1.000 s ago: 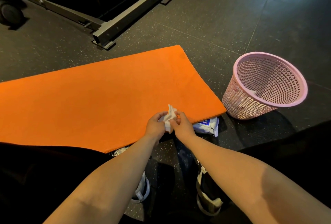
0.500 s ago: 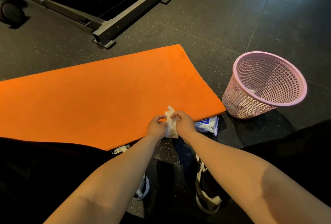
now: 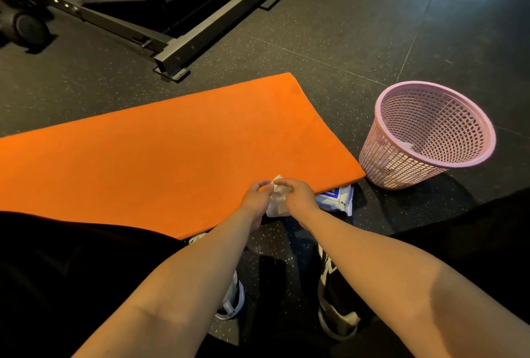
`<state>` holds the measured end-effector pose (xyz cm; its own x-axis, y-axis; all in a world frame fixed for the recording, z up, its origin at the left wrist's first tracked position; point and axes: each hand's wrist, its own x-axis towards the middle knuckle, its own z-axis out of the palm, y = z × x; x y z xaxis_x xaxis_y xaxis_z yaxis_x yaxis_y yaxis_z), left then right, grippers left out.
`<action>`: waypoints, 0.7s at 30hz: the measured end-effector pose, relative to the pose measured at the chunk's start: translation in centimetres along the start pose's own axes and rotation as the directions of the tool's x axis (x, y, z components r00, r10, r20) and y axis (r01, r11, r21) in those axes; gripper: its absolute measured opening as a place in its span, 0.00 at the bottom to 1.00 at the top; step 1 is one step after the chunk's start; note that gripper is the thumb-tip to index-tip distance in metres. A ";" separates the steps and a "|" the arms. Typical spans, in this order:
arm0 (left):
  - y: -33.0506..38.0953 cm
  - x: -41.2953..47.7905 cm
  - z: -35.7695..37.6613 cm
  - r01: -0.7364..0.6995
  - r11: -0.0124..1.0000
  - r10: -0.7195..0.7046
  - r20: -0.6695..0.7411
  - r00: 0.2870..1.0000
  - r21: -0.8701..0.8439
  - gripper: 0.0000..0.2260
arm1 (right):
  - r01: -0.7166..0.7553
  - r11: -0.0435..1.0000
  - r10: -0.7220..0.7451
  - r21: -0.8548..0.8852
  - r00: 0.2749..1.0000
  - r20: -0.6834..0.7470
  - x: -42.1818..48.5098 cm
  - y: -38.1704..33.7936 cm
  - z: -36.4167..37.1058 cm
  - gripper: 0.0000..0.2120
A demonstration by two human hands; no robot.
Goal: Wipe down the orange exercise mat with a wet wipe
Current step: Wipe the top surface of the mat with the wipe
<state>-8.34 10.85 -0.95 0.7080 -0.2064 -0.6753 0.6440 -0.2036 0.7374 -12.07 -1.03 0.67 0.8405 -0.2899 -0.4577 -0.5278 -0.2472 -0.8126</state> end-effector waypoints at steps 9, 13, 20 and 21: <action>1.1 -1.4 1.3 -0.139 0.990 0.136 -0.112 0.984 -0.019 0.19 | -0.013 0.998 0.018 0.067 0.997 -0.075 0.6 0.4 -0.6 0.16; 1.4 -1.6 1.9 -0.169 0.984 0.174 -0.127 0.977 0.049 0.23 | 0.005 1.000 -0.004 0.011 0.993 -0.120 0.7 0.6 -0.9 0.19; 1.3 -1.3 1.6 -0.193 0.940 0.254 -0.201 0.946 0.280 0.06 | 0.008 0.998 -0.018 -0.068 0.989 -0.147 1.2 0.6 -2.0 0.13; 1.4 -1.3 1.5 -0.195 0.941 0.260 -0.225 0.939 0.277 0.05 | 0.021 0.992 -0.038 -0.122 0.989 -0.145 1.3 0.6 -2.0 0.11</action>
<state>-8.79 9.34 0.96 0.8975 -0.0319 -0.4399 0.3882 -0.4161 0.8223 -11.56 -3.43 0.30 0.8334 -0.4113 -0.3691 -0.5214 -0.3637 -0.7720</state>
